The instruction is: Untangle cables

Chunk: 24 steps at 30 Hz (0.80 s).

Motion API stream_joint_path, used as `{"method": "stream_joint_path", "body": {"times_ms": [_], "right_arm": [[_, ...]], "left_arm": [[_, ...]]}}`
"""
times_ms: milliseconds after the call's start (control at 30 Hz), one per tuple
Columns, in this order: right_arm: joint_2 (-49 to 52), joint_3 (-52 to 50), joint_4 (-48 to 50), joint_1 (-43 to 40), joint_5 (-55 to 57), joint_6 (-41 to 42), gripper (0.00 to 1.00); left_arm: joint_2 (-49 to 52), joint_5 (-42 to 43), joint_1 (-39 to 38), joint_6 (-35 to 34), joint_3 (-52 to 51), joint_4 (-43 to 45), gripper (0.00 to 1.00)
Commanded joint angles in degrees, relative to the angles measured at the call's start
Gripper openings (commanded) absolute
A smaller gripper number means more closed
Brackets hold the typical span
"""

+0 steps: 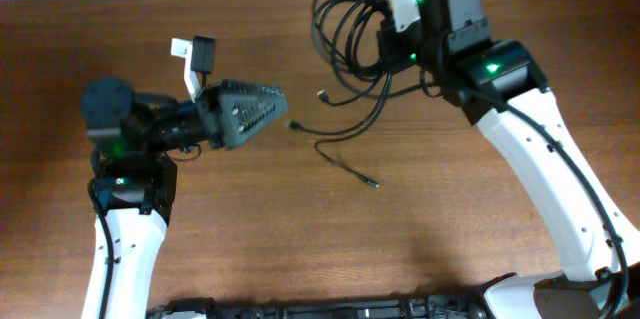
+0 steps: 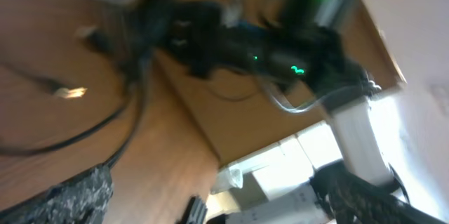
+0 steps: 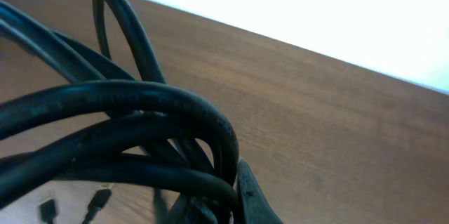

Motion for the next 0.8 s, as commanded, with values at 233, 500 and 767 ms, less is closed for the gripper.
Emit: {"method": "stream_joint_path", "body": {"times_ms": [233,500,767], "right_arm": [[0.0,0.0,0.3,-0.9,-7.2,6.8,0.04],[0.0,-0.1,-1.8,-0.9,-7.2,7.4,0.04],[0.0,-0.1,-1.7,-0.9,-14.4,7.4,0.04]], "left_arm": [[-0.7,-38.7,-10.8,8.5,0.1,-12.9,0.99],[-0.7,-44.7,-18.2,8.5,0.1,-2.1,0.99],[-0.5,-46.8,-19.7,7.8,0.1,-1.0,0.92]]}}
